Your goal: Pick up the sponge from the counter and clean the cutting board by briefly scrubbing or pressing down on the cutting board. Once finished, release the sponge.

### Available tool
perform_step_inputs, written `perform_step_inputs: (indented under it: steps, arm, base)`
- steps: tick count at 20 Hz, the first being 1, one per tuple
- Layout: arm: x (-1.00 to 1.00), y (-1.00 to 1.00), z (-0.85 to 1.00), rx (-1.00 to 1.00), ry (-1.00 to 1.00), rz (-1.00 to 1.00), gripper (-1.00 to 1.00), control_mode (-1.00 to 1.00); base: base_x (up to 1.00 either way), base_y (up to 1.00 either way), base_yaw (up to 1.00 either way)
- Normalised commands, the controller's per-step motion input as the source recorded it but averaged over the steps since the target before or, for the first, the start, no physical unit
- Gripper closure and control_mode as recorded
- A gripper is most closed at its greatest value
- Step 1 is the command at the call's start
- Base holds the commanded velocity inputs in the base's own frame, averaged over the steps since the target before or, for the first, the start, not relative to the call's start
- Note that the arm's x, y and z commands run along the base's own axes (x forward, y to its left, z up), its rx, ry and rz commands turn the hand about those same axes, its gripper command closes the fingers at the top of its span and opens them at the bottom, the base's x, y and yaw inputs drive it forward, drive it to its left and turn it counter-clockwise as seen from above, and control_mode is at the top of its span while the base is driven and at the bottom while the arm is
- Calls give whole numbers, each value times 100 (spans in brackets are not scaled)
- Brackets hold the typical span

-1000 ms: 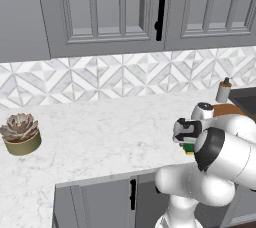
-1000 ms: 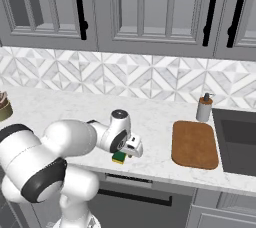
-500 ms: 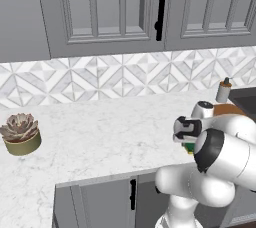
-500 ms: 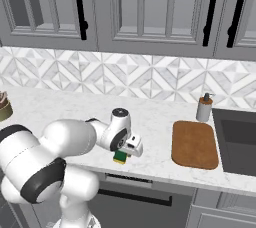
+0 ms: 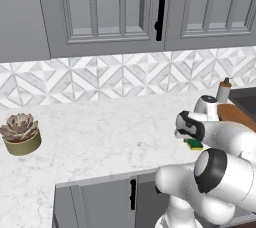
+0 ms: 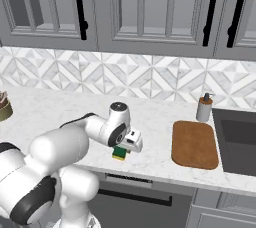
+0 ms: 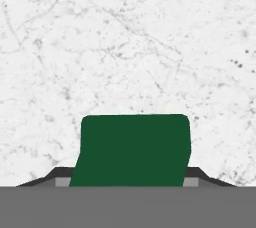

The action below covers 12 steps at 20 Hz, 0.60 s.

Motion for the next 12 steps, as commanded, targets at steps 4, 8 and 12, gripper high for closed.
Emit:
perform_step_inputs:
  steps: [4, 8, 12]
  arm:
    - [-1, 0, 34, 0, -3, 1, 100, -100]
    - [0, 0, 31, 0, -7, 2, 100, -100]
    - [0, -2, 24, 0, -1, 0, 100, -100]
  base:
    - [0, 0, 0]
    - [0, 0, 0]
    - [0, 0, 0]
